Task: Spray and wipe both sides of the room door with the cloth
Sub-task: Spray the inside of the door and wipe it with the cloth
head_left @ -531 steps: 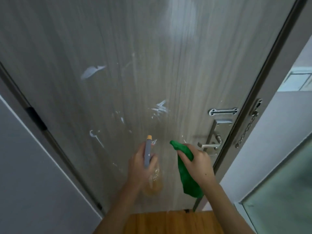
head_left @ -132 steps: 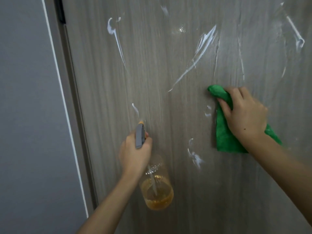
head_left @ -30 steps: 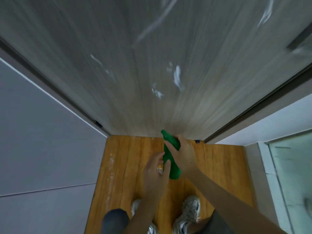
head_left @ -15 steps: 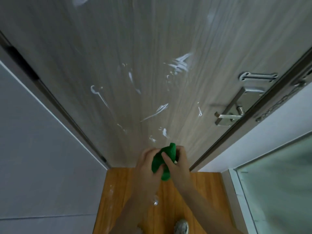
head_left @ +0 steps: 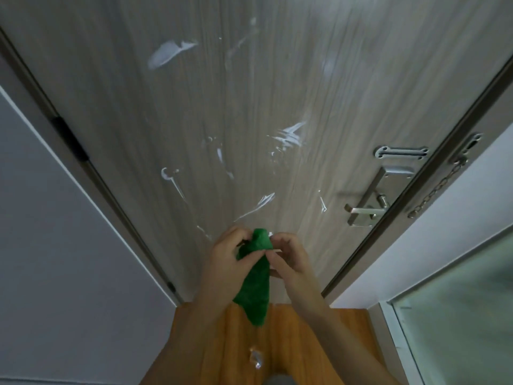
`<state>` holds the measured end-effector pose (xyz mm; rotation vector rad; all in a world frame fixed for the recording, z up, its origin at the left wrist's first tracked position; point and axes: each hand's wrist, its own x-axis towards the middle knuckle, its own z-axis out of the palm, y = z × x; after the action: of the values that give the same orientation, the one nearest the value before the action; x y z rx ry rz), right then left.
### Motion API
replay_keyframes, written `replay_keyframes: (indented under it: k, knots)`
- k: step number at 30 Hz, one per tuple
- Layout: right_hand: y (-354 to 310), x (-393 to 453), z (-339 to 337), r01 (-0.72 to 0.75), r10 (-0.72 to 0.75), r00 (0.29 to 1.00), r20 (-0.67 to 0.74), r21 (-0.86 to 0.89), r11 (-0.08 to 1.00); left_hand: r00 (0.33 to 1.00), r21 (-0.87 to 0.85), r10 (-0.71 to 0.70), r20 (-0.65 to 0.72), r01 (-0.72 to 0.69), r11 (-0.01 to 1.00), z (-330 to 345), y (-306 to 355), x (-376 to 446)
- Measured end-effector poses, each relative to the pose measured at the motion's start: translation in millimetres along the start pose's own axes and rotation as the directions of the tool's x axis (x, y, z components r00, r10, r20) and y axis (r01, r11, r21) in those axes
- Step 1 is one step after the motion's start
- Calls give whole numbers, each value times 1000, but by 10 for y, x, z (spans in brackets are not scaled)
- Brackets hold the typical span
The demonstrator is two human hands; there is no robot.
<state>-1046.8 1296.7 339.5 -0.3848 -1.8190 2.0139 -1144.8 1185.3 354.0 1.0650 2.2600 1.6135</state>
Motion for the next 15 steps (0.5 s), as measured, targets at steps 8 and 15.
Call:
replay_keyframes:
  k: [8,15]
  knots:
    - [-722,705,-617,226,-164,954,251,-242,943,975,-193,109,195,-71,979,-197,649,779]
    - [-1055,1245,-957,326,-239,926,293,-302,896,970,-12,241,33,-241,970,-237,1048,1407]
